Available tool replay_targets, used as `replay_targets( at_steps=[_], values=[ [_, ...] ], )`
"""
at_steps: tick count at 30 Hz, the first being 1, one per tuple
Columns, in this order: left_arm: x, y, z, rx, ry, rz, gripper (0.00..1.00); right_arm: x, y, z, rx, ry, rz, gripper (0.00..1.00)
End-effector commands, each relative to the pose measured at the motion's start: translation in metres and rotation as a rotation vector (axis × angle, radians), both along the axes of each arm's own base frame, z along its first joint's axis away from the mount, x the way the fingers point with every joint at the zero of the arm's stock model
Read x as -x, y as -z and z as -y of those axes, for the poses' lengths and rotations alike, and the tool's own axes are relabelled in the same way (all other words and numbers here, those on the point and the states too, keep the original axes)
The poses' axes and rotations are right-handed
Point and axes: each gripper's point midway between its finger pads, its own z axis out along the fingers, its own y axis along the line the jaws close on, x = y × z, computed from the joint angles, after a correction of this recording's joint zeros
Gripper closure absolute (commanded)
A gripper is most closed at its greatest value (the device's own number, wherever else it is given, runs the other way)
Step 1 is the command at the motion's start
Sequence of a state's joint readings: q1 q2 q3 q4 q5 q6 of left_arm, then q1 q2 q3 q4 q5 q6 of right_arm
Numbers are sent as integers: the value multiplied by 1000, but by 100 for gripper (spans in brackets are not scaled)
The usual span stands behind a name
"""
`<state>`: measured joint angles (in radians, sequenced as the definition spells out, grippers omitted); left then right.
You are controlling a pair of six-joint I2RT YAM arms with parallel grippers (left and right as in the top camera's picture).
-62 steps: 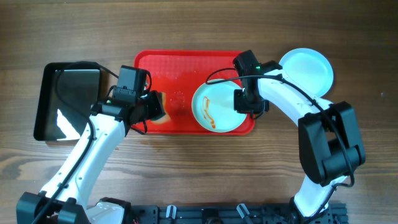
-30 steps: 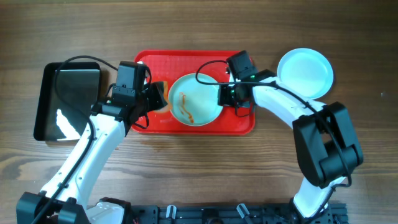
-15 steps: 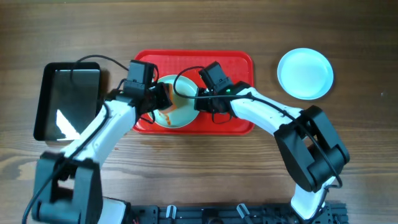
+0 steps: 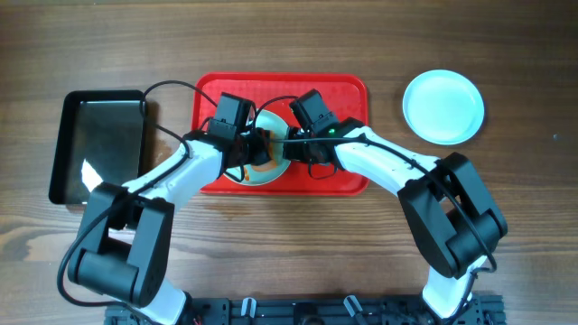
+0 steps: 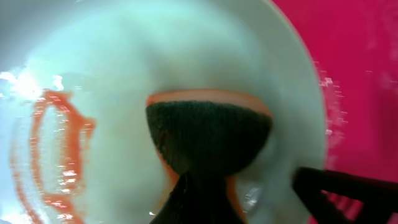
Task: Clean dirty plates on tray and stack at the side
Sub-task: 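Pull the last plate toward the sponge and scrub it with the left gripper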
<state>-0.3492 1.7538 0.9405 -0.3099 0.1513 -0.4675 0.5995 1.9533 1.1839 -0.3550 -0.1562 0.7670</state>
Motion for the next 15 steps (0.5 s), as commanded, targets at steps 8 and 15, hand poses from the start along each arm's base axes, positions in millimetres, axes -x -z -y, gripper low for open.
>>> replay_targets(
  at_steps=[8,15],
  values=[
    [14,30,-103,-585,-158,-36,96,0,8,3,13,23,-17,96],
    [12,5,-134,-759,-217,22,96,0,8,3,13,23,-17,96]
  ],
)
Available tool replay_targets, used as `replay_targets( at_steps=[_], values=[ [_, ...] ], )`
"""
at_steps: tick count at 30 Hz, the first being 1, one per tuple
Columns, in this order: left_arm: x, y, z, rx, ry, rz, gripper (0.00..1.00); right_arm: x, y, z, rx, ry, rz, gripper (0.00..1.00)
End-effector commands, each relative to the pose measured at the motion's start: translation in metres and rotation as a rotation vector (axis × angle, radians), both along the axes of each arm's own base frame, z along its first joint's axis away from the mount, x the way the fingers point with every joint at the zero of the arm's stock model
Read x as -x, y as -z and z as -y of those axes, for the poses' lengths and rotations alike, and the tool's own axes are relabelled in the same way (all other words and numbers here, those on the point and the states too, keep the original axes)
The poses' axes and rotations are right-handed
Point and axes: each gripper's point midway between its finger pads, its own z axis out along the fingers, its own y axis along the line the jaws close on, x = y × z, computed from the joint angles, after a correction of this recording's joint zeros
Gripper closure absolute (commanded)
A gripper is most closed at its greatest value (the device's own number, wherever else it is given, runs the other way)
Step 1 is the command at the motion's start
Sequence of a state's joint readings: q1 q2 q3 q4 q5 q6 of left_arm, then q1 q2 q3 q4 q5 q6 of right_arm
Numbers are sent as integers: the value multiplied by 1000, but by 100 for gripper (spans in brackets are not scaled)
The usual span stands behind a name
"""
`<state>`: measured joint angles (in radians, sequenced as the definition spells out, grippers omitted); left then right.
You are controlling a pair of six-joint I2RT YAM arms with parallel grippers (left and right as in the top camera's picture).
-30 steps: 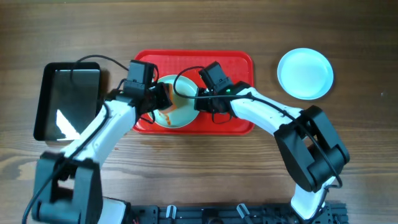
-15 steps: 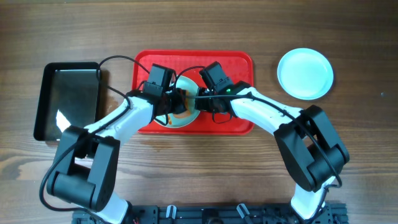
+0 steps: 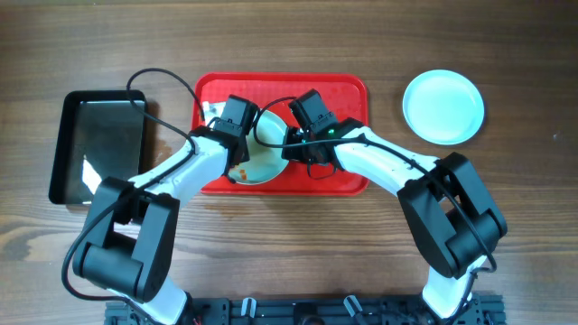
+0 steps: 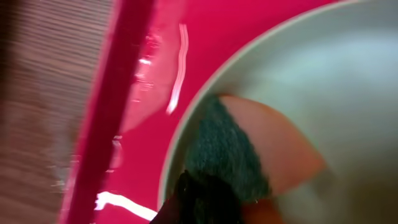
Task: Clean dirty plates on tray and stack at the side
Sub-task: 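Pull the last plate toward the sponge and scrub it with the left gripper, then scrub the sauce off the held plate with the left gripper's sponge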
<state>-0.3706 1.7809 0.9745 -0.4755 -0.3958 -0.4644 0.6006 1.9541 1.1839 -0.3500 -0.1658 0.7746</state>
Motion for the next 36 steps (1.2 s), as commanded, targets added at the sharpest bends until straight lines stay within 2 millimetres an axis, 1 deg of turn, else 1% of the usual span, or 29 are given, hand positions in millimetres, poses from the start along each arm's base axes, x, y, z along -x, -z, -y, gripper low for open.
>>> replay_targets(
  at_steps=[1,4,7,8,11,13,15,19,21,22,24,26,28,30,32,33,36],
  values=[
    [12,-1,-43,-218,-53,-10,96,0,8,6,24,22,-13,96],
    [9,-13,-33,-151,-40,21,96,-1,8,5,23,22,-10,96],
    [2,-33,-3,33,5,74,96,-1,8,5,23,22,-10,96],
    [-5,-51,18,160,46,130,96,-1,8,5,24,22,-10,96],
    [-17,-80,51,345,125,216,96,-1,8,5,23,23,-11,96],
    [-19,-85,63,405,155,229,96,-1,8,5,23,23,-12,96],
    [-18,-81,64,414,148,213,96,-1,8,5,24,22,-12,96],
    [-13,-51,64,406,117,132,96,0,8,5,24,22,-14,96],
    [-11,-28,64,409,79,83,96,0,8,5,23,24,-14,96],
    [-11,-20,68,432,68,66,96,0,8,5,23,23,-14,96],
    [-14,-10,82,495,97,47,96,0,8,5,23,24,-14,96],
    [-16,-1,91,528,115,37,96,0,8,6,24,23,-15,96],
    [-17,5,90,520,111,30,96,0,9,6,26,22,-16,96],
    [-18,13,78,465,79,31,96,0,9,6,26,22,-17,96],
    [-19,17,56,357,30,45,96,1,9,6,27,21,-17,96],
    [-18,18,39,268,-6,53,96,1,9,6,28,21,-18,96],
    [-12,17,-2,95,-86,53,96,1,9,7,29,22,-19,96]
  ],
)
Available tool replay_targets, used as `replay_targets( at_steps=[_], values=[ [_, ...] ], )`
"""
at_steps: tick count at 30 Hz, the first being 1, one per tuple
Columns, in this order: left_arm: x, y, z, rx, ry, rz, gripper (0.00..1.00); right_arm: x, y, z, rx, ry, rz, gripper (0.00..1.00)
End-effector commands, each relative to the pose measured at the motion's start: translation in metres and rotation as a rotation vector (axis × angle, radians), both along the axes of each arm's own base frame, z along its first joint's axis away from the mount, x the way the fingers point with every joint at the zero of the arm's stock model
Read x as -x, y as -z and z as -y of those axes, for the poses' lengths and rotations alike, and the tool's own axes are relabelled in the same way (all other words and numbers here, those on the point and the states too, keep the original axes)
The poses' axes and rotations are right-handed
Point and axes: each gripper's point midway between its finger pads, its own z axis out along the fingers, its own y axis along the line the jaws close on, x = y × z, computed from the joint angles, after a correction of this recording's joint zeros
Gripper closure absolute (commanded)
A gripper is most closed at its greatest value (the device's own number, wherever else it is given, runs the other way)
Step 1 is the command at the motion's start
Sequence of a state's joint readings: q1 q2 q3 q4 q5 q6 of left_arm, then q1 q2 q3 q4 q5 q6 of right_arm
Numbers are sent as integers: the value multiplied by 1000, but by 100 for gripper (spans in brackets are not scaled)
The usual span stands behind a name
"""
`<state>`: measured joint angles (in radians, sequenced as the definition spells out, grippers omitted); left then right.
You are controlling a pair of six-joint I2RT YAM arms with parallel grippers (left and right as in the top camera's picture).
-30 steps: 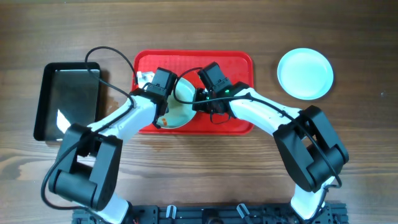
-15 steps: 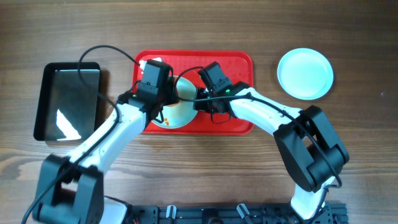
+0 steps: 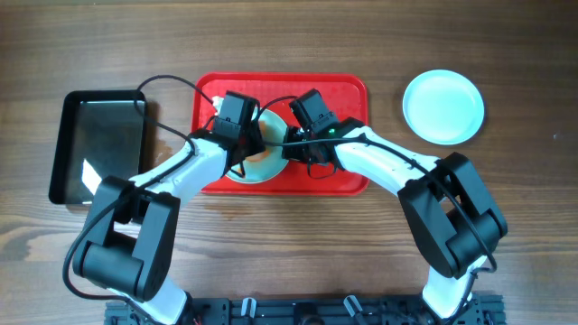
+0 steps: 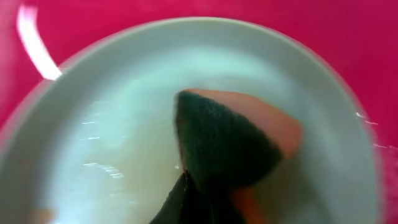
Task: Clean dirty plates on tray and stack at the side
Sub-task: 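Scrub the sauce off the held plate with the left gripper's sponge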
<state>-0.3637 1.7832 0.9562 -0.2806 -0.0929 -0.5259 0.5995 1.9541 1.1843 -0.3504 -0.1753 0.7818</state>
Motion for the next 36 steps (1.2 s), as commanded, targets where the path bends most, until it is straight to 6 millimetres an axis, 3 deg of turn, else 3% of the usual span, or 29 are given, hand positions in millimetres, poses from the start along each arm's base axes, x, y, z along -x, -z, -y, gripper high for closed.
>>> replay_targets(
  at_steps=[1,5,9,11,16,19,23,28,36],
  values=[
    [11,16,-69,-278,-156,-40,96,0,9,8,38,19,-11,96],
    [21,18,-99,-330,-213,-99,96,-1,9,8,37,22,-9,96],
    [24,14,-106,-341,-227,-107,96,-1,10,9,43,26,-8,96],
    [25,4,-107,-347,-232,-95,96,-1,10,10,47,31,-10,96],
    [17,-49,-102,-292,-243,17,96,0,10,10,46,33,-12,95],
    [14,-73,-79,-155,-194,72,96,-1,10,10,45,34,-11,95],
    [12,-71,-39,55,-105,50,96,-1,10,9,44,34,-10,96],
    [5,-57,-6,209,-81,13,96,-1,10,9,43,33,-11,96],
    [3,-14,50,263,52,-29,96,-1,10,9,41,31,-11,96]
  ],
)
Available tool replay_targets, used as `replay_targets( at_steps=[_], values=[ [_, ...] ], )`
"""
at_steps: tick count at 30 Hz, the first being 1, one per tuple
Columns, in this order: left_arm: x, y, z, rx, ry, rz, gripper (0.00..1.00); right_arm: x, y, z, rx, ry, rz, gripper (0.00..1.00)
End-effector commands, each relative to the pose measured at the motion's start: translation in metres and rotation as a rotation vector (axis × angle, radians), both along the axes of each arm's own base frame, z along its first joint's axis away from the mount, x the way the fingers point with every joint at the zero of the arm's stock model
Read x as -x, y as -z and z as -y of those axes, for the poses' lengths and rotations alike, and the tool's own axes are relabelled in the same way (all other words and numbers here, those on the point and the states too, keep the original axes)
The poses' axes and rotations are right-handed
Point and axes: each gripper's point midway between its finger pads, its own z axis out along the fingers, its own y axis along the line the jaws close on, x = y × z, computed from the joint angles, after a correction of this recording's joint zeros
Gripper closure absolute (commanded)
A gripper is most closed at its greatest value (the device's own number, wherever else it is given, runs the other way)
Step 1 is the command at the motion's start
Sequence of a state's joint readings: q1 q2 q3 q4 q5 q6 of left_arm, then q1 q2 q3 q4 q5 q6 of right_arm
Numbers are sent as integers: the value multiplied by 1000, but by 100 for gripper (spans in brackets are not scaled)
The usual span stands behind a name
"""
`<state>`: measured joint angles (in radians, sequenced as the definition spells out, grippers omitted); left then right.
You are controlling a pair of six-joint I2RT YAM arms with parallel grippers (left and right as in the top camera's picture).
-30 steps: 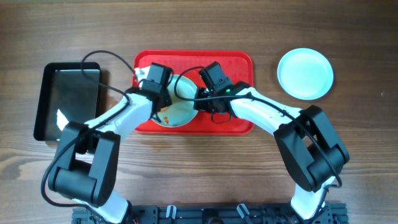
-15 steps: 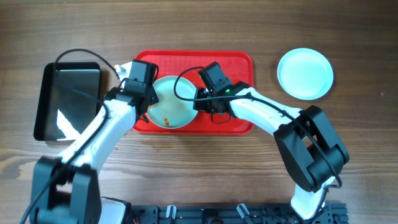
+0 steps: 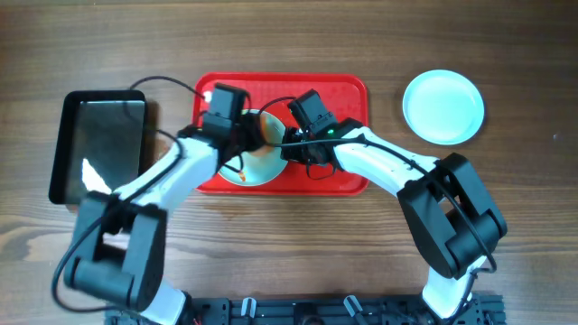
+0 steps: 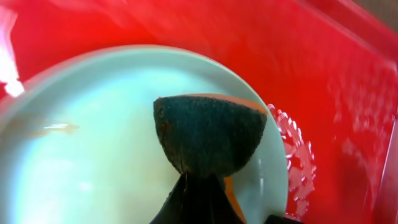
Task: Clean dirty plates on tray and stack at the side
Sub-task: 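Scrub the sauce off the held plate with the left gripper's sponge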
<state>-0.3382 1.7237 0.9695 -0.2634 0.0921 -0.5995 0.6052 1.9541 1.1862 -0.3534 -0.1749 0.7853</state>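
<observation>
A pale green plate (image 3: 254,159) lies on the red tray (image 3: 348,90). In the left wrist view the plate (image 4: 93,162) fills the frame, wet and mostly pale, with a faint brownish smear (image 4: 55,128) on its left part. My left gripper (image 4: 199,194) is shut on a dark green and orange sponge (image 4: 210,134), which is pressed on the plate close to its right rim. From above, the left gripper (image 3: 246,137) is over the plate's far part. My right gripper (image 3: 291,144) sits at the plate's right rim and appears shut on it, its fingers mostly hidden. An orange stain (image 3: 242,177) shows at the near rim.
A clean pale plate (image 3: 442,106) sits alone on the wooden table to the right of the tray. A black rectangular tray (image 3: 97,144) lies to the left. Cables loop over the red tray's far left corner. Water drops (image 4: 292,155) bead on the tray beside the plate.
My left wrist has shifted toward the tray's far left corner. The sponge, which was in the middle of the plate, now presses near its right rim. The right arm has not moved.
At first the sponge pressed on a plate marked with an orange-red sauce ring. Then it was at the plate's rim by the tray's left edge, then in the middle with the plate looking pale. Now only faint smears show, with the right gripper at the rim throughout.
</observation>
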Motion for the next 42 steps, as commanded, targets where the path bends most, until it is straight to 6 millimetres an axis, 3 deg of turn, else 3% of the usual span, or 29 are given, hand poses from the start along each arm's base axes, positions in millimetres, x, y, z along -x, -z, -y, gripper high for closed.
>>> replay_targets(
  at_steps=[1,3,5,13,16,23,34,39,42],
  values=[
    [9,20,31,45,70,-41,96,-2,10,11,41,34,-10,96],
    [9,27,36,42,82,-44,96,-2,10,11,42,32,-10,96],
    [7,32,24,-18,47,-42,96,-2,10,11,44,27,-8,96],
    [7,39,-84,-418,-214,-56,96,-2,10,11,46,29,-6,96],
    [7,37,-110,-497,-264,-60,96,-2,10,11,46,29,-6,96],
    [9,23,-132,-633,-253,-43,96,-3,10,11,47,30,-6,96],
    [12,-57,-138,-593,-318,114,96,-2,10,12,48,35,-8,96],
    [15,-73,-124,-492,-285,142,96,-3,8,11,43,31,-4,96],
    [23,-63,-107,-406,-217,86,96,-12,-21,12,57,10,63,96]
  ],
)
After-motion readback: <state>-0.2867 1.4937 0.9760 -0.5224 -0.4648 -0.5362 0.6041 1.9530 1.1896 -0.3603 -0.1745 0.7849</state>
